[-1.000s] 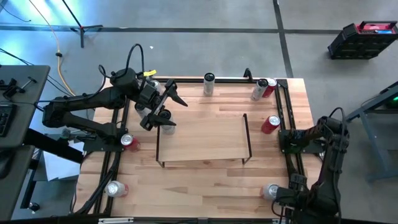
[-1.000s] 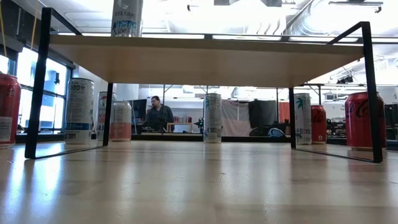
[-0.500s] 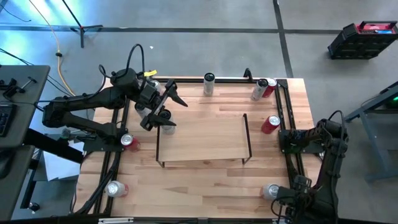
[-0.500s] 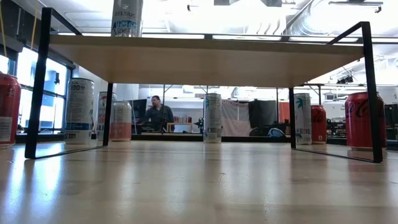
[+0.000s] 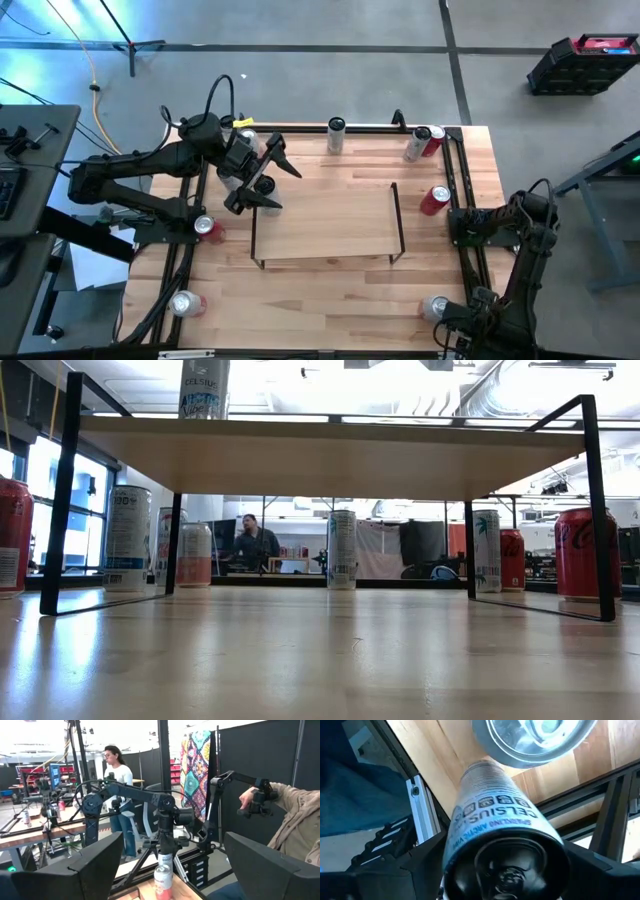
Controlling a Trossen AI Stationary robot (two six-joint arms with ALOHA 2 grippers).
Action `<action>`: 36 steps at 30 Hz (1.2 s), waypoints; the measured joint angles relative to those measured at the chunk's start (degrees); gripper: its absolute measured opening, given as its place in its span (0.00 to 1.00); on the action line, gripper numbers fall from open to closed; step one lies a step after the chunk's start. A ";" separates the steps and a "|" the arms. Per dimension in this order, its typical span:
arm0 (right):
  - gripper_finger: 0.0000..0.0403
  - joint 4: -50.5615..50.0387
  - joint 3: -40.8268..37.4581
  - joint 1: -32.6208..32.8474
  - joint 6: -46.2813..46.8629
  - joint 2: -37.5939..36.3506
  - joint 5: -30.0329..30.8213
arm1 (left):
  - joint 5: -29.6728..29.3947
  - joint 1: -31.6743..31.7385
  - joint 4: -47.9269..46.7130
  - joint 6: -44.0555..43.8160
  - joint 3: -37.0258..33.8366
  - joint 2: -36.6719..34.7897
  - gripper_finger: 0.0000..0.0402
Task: Place canned beverage on shelf
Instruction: Put the bottom white blue soda can aligned with the other white blue soda can on the shelf
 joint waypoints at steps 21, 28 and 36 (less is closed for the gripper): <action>0.62 2.76 0.17 -1.50 -4.18 -3.48 -1.98 | -0.07 0.02 -2.12 0.00 0.00 0.00 0.84; 0.62 8.26 1.01 -7.21 -15.06 -3.46 -0.18 | -0.15 0.02 -2.09 -0.02 0.00 0.00 0.84; 0.62 7.13 5.19 -13.77 -28.47 -3.48 5.11 | -0.15 0.02 -2.71 -0.55 0.00 0.00 0.84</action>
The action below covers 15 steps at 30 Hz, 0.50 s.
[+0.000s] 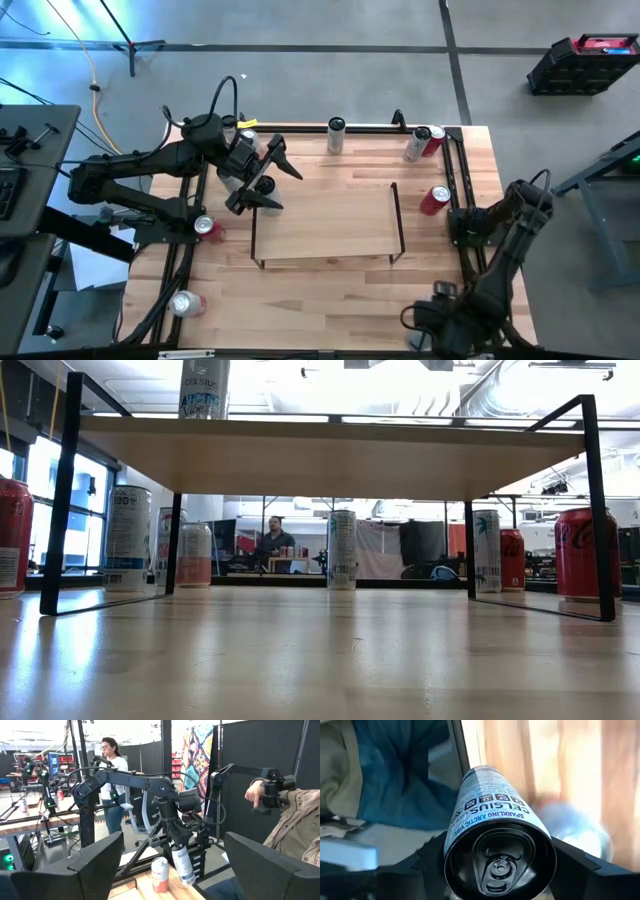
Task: Place canned beverage on shelf
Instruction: Put the bottom white blue soda can aligned with the other white blue soda can on the shelf
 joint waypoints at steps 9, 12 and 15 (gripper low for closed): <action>0.62 -0.42 6.88 -9.36 -21.78 0.00 2.72 | 0.02 0.00 0.20 -2.59 0.00 -0.14 0.84; 0.62 -3.08 10.98 -13.12 -30.54 0.00 3.52 | 0.11 0.16 0.55 -3.95 0.02 -0.90 0.84; 0.62 -8.08 16.55 -17.10 -37.37 0.00 5.35 | 0.12 0.66 0.39 -5.47 0.02 -2.21 0.84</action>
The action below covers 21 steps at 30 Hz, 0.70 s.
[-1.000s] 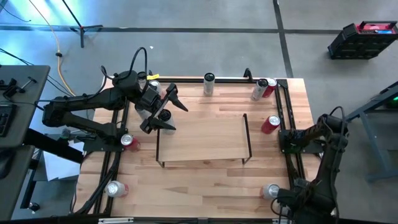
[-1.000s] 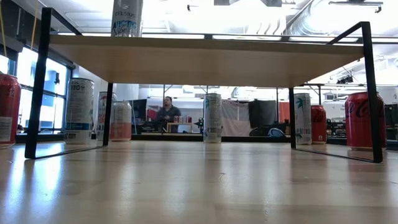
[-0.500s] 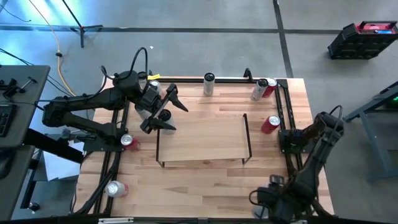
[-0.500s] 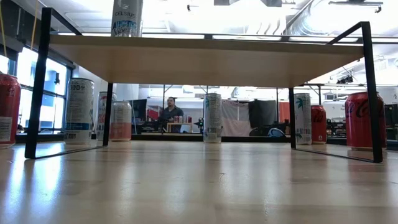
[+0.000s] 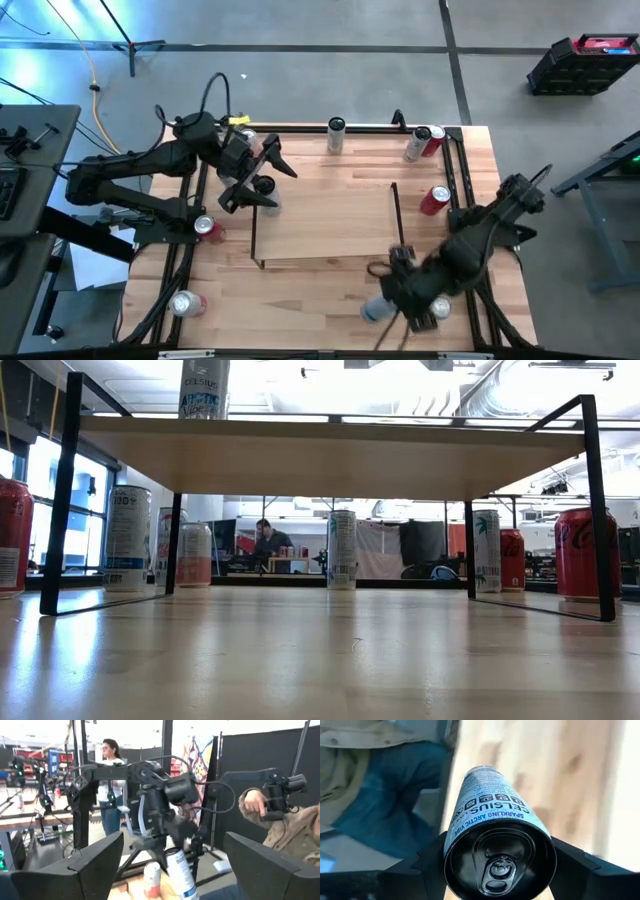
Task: Place canned beverage on shelf
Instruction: Put the bottom white blue soda can aligned with the other white blue soda can on the shelf
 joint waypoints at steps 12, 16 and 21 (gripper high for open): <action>0.62 -14.11 23.60 -16.88 -19.26 0.00 9.13 | -0.19 1.19 -0.45 -2.94 0.00 -6.39 0.84; 0.62 -15.58 26.51 -23.03 -21.55 -0.05 4.99 | -0.25 1.19 -2.35 -3.58 0.00 -6.91 0.84; 0.62 -15.60 28.28 -28.47 -30.59 1.47 -0.85 | -1.39 1.19 -2.85 -3.59 0.00 -7.14 0.84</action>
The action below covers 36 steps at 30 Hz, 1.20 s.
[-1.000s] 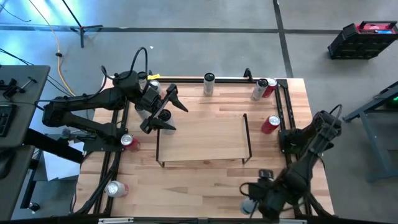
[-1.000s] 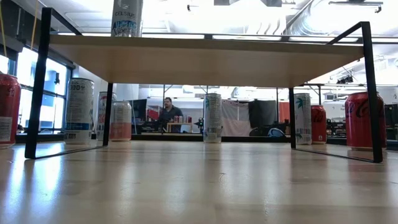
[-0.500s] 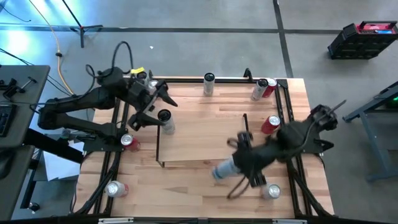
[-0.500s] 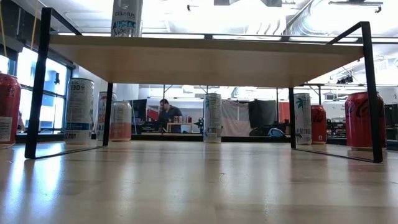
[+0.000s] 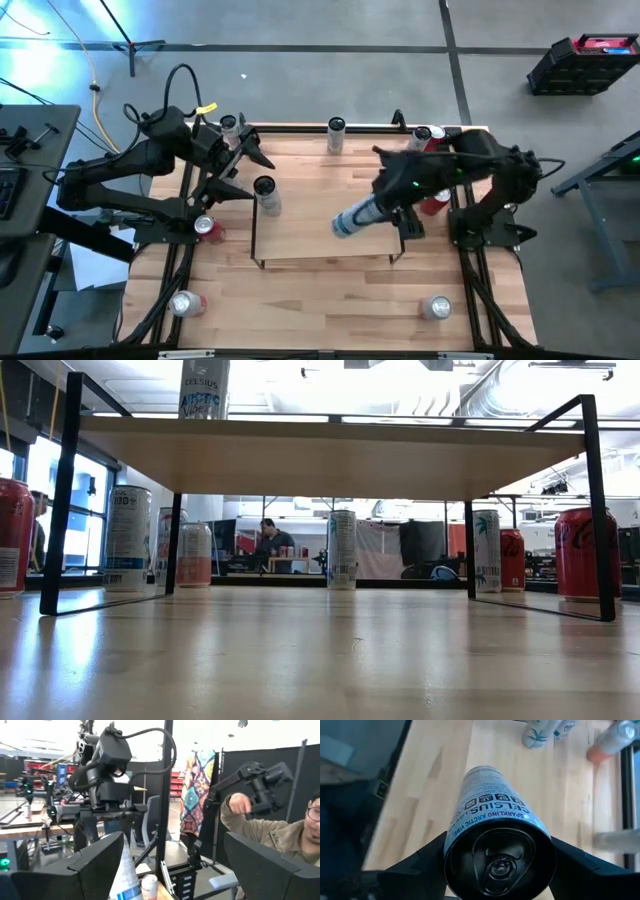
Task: Place canned beverage on shelf
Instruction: Put the bottom white blue soda can aligned with the other white blue soda can on the shelf
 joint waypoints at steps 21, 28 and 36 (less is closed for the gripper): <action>0.62 0.16 -6.37 -3.22 -5.47 1.39 0.08 | -6.52 -0.43 -2.72 0.04 -0.02 -1.12 0.84; 0.62 0.19 -17.99 -2.70 -0.80 -3.17 -0.98 | -6.43 -1.76 -2.46 0.02 -0.02 -1.16 0.84; 0.63 0.33 -21.48 -2.76 0.83 -9.15 -0.91 | -6.36 -1.74 -2.44 0.20 -0.02 -1.18 0.84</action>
